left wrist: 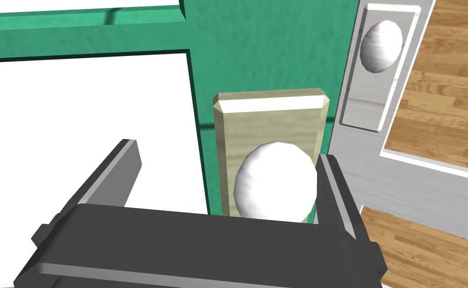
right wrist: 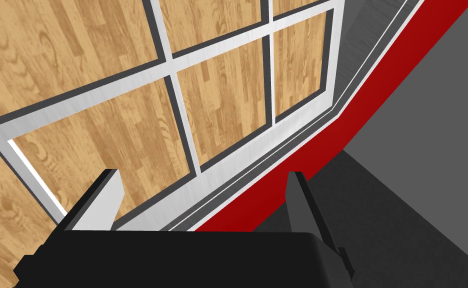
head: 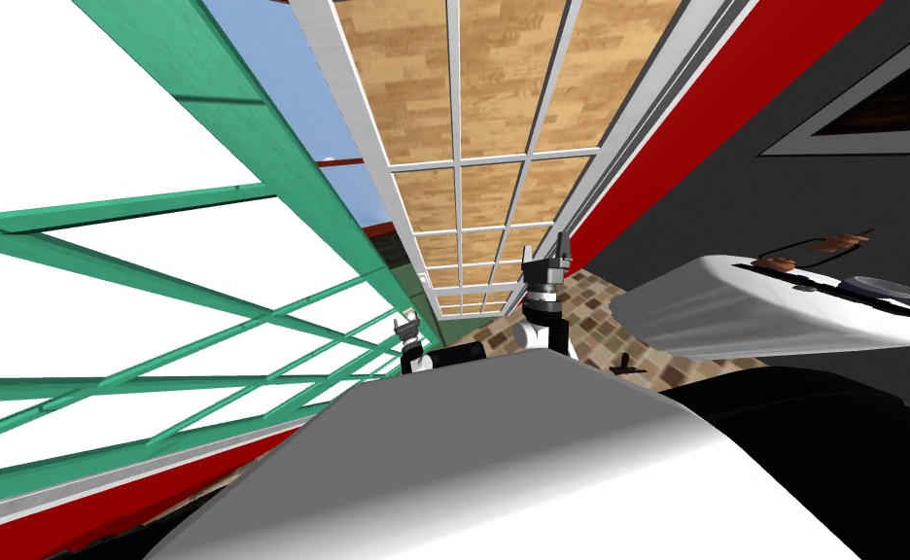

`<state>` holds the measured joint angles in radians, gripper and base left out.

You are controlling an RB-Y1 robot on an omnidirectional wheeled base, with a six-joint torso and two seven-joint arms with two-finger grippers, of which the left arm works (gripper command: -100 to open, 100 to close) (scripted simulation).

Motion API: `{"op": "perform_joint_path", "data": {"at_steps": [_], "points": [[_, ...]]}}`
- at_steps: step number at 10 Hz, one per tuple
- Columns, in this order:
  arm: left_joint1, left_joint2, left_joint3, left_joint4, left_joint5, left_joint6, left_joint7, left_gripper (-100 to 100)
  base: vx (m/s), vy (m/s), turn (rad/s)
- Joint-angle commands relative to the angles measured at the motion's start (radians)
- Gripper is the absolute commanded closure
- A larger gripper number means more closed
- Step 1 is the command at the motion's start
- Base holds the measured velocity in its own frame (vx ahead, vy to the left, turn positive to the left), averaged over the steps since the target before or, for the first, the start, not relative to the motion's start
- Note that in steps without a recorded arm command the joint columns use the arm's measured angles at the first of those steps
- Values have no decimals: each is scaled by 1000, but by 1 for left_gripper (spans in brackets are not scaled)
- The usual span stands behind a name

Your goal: Push the door open

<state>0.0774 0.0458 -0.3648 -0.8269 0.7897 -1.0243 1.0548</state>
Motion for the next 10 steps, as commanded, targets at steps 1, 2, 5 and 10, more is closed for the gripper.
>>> {"op": "perform_joint_path", "data": {"at_steps": [1,2,5,10], "points": [[20,33,28,-13,11,0,-9,100,-6,-7,9],[20,33,28,-13,11,0,-9,100,3,11,10],[20,33,28,-13,11,0,-9,100,-4,-4,-8],[-2,18,37,-2,27,-2,-15,100,13,24,-68]]}}
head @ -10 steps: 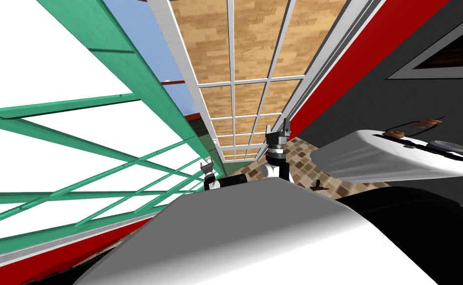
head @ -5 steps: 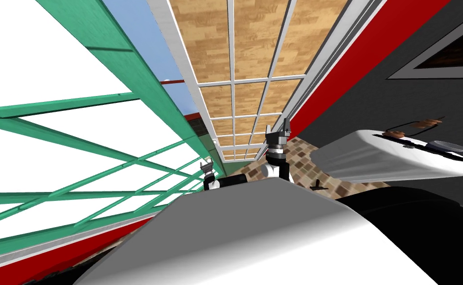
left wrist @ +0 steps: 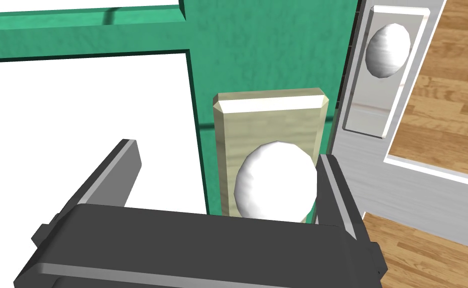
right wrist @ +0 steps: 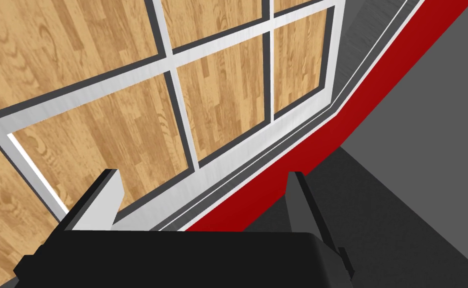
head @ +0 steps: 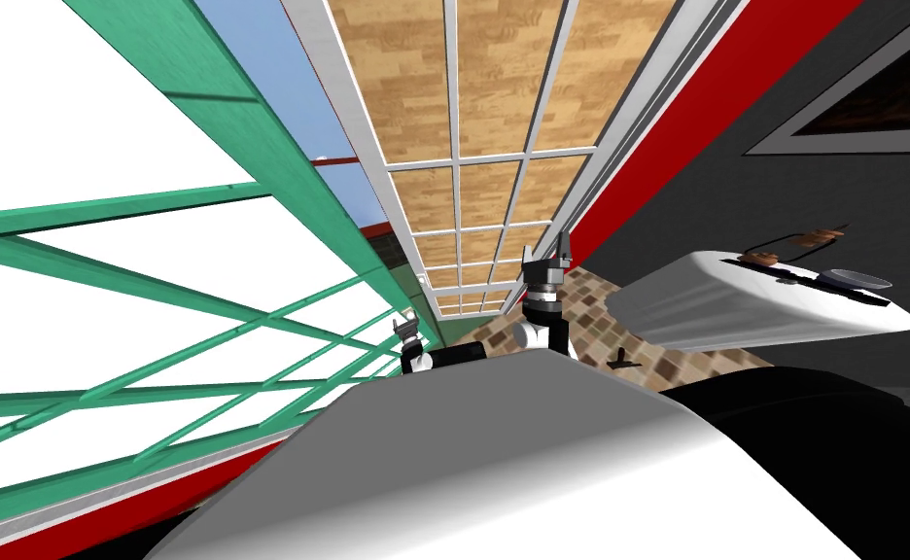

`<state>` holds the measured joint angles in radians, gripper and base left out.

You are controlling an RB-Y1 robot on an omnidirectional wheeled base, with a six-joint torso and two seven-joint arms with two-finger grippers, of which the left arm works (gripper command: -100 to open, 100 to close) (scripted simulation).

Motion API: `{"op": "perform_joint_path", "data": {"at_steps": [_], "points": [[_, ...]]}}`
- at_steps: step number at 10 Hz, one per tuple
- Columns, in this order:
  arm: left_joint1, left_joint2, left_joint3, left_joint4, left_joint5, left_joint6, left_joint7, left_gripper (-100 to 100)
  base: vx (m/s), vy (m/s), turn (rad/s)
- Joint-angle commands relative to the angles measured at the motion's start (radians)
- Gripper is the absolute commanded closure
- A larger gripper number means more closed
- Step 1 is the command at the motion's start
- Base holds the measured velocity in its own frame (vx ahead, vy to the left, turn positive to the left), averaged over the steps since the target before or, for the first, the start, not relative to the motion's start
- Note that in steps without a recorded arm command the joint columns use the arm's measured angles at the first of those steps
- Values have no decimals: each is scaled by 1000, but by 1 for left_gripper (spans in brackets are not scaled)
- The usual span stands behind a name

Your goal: Push the door open

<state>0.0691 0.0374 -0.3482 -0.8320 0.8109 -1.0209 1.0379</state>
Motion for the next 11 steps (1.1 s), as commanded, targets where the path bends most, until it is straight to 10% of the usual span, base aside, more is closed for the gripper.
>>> {"op": "perform_joint_path", "data": {"at_steps": [1,11], "points": [[5,29,29,8,12,-10,0,100,-9,23,-49],[4,31,35,10,16,-14,-2,100,6,6,-7]]}}
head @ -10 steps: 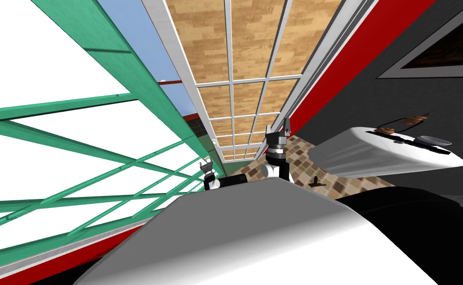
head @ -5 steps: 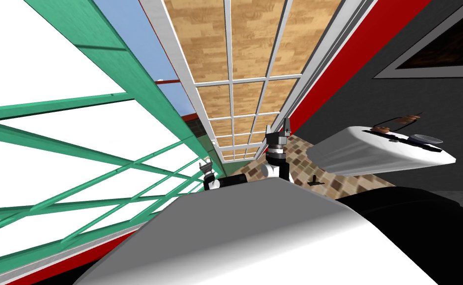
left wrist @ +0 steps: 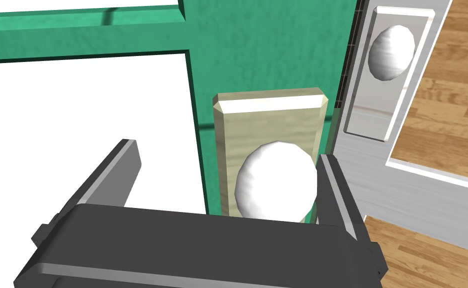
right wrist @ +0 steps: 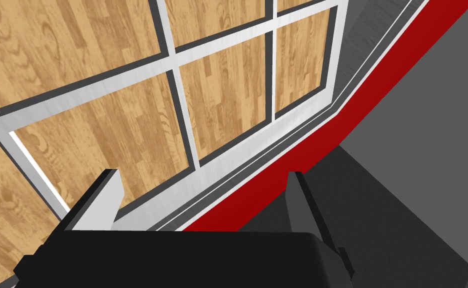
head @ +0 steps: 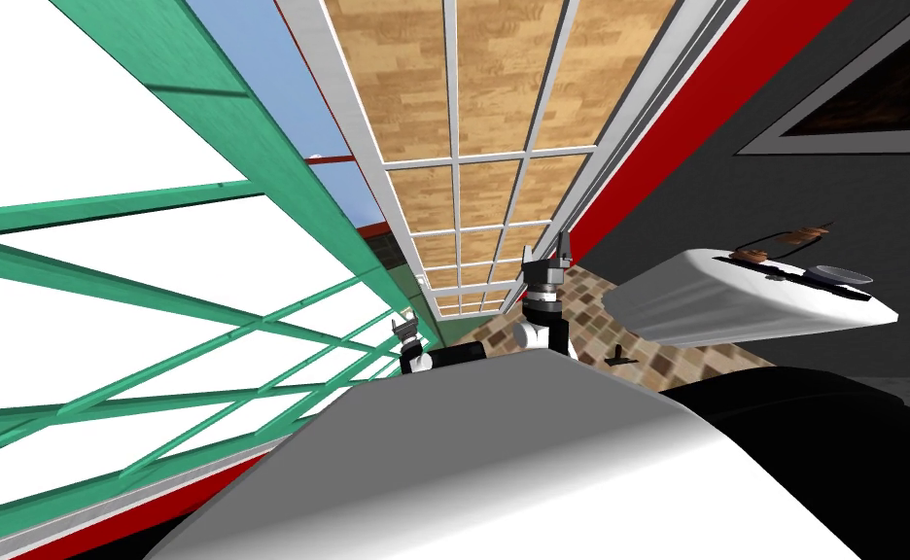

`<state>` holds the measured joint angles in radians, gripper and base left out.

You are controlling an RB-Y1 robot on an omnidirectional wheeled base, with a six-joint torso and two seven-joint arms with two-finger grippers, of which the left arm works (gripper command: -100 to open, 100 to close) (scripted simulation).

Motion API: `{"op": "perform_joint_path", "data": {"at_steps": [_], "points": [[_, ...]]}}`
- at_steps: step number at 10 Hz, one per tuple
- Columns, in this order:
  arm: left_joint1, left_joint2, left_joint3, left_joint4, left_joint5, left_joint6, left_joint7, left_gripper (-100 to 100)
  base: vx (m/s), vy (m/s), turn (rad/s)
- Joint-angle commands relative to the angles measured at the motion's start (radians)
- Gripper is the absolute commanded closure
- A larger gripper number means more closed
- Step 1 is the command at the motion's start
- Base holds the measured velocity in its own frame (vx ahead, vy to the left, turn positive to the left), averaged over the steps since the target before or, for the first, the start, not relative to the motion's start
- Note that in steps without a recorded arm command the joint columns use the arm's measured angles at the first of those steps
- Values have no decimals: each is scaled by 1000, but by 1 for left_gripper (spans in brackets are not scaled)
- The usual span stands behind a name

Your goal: Push the door open

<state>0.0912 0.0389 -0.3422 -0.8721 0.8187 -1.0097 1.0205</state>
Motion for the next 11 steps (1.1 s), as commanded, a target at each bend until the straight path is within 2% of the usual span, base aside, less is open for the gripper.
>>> {"op": "perform_joint_path", "data": {"at_steps": [1,2,3,11], "points": [[-18,29,29,50,9,-25,16,100,-2,18,-27],[-7,9,28,19,12,-19,-1,100,29,22,-184],[-8,13,39,24,17,-25,-3,100,37,47,-140],[-10,16,50,29,22,-30,-5,100,6,12,-12]]}}
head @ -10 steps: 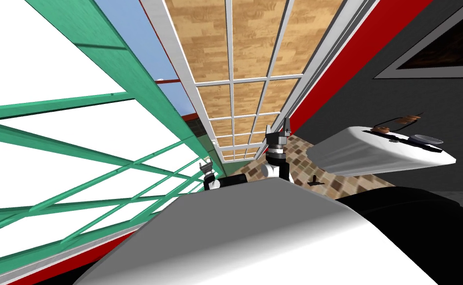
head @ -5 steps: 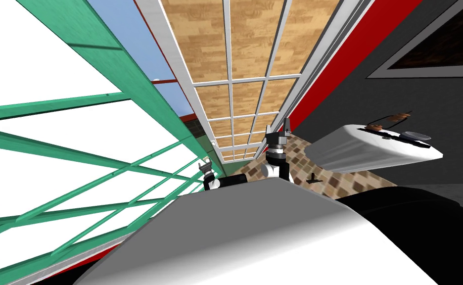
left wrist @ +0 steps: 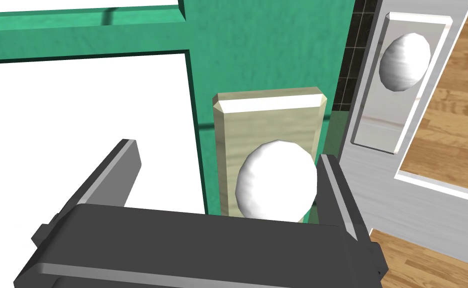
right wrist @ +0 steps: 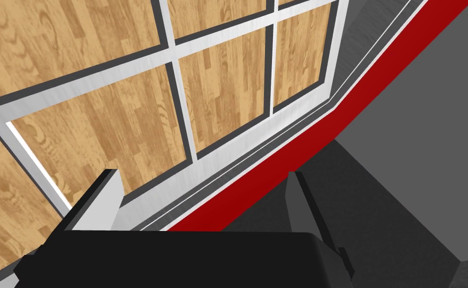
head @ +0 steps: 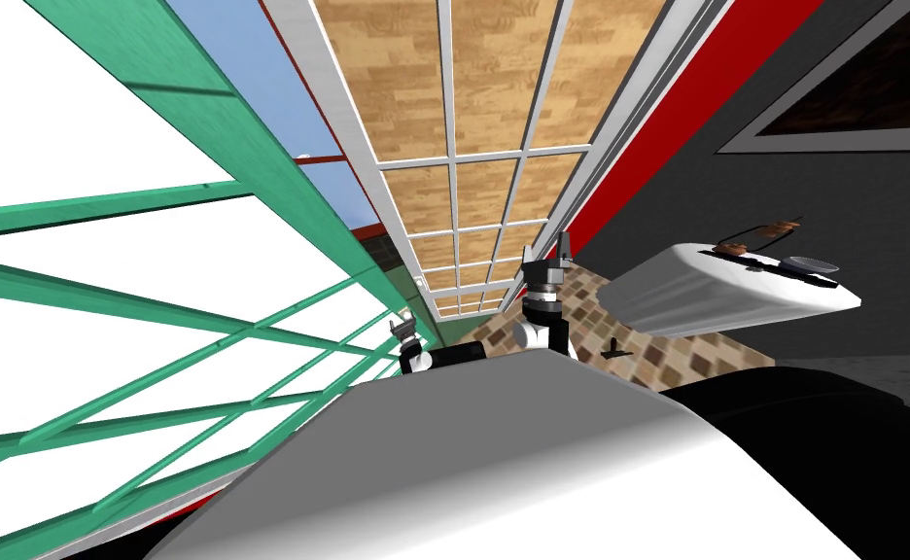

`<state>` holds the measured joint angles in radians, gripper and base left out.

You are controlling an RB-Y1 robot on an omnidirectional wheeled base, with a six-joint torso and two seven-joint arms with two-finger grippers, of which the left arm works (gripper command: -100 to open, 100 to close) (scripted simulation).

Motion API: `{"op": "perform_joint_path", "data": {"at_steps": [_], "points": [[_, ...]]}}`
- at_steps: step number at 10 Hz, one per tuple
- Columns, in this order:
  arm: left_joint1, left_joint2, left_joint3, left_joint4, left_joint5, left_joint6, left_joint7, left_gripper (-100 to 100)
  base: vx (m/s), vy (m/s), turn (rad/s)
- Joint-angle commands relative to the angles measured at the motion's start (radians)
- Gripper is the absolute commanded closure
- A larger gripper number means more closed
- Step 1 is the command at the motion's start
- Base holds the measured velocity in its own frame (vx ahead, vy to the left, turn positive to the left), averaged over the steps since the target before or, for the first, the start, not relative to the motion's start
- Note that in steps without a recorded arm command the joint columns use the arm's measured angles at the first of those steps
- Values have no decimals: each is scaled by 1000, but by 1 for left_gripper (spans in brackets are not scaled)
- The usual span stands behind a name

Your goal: Push the door open

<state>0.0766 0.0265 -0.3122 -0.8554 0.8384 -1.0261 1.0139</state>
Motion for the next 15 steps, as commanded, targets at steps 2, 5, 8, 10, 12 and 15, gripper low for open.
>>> {"op": "perform_joint_path", "data": {"at_steps": [2,5,8,10,12,15], "points": [[3,31,28,15,6,-18,0,100,9,7,-21],[3,31,28,15,6,-18,0,100,5,14,-6],[3,31,28,15,6,-18,0,100,-1,-1,-8],[3,31,28,15,6,-18,0,100,-10,8,7],[-7,10,41,5,13,-11,-11,100,16,9,-96],[-8,14,57,8,18,-16,-13,100,24,24,-63]]}}
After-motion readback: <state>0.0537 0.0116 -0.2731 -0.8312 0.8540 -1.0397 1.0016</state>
